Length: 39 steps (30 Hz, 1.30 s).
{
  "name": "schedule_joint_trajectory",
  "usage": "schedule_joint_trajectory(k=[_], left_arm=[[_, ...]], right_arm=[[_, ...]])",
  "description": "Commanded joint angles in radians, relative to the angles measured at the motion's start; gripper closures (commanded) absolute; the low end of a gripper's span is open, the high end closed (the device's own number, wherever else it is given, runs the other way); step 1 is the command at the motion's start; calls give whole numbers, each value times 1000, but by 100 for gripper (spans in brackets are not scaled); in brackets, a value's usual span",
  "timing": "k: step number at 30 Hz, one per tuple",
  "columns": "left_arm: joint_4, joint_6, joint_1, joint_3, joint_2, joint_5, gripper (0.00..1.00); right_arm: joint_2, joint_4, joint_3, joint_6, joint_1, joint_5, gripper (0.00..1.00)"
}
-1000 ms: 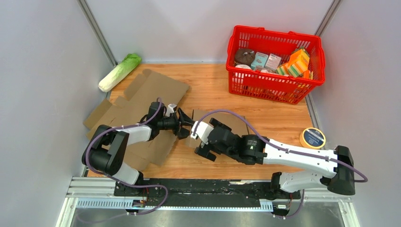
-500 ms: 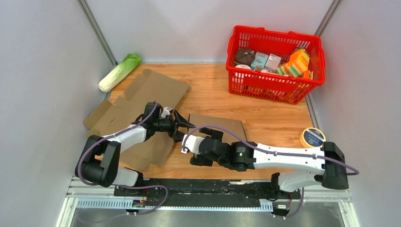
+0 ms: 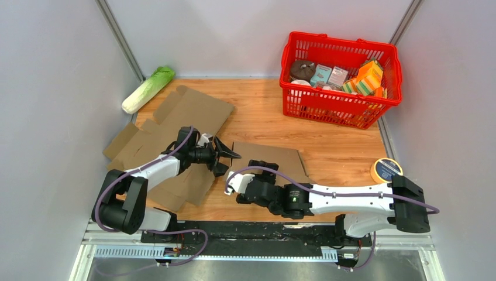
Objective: Fold the paper box
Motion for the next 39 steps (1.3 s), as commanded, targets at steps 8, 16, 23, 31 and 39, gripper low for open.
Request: schedule_joint_trajectory(k=[8,16,23,31,39], left_arm=[[-12,-57,1,10,-82,38,68],[-44,53,1,11,-157,-20,44],[-148,383,4,-18,-355,-153,23],[-432,652,9,1,-524,-360,20],[-233,516,12,-91,-475,-243,19]], right_arm=[[11,182,-61,-47,65,181,13],[-87,185,-71,-14,64,176,32],[-182,-57,-22,103,-26,-16,39],[-190,-151,41,163,-89,-82,42],[-291,-204,92,177,-114,-164,45]])
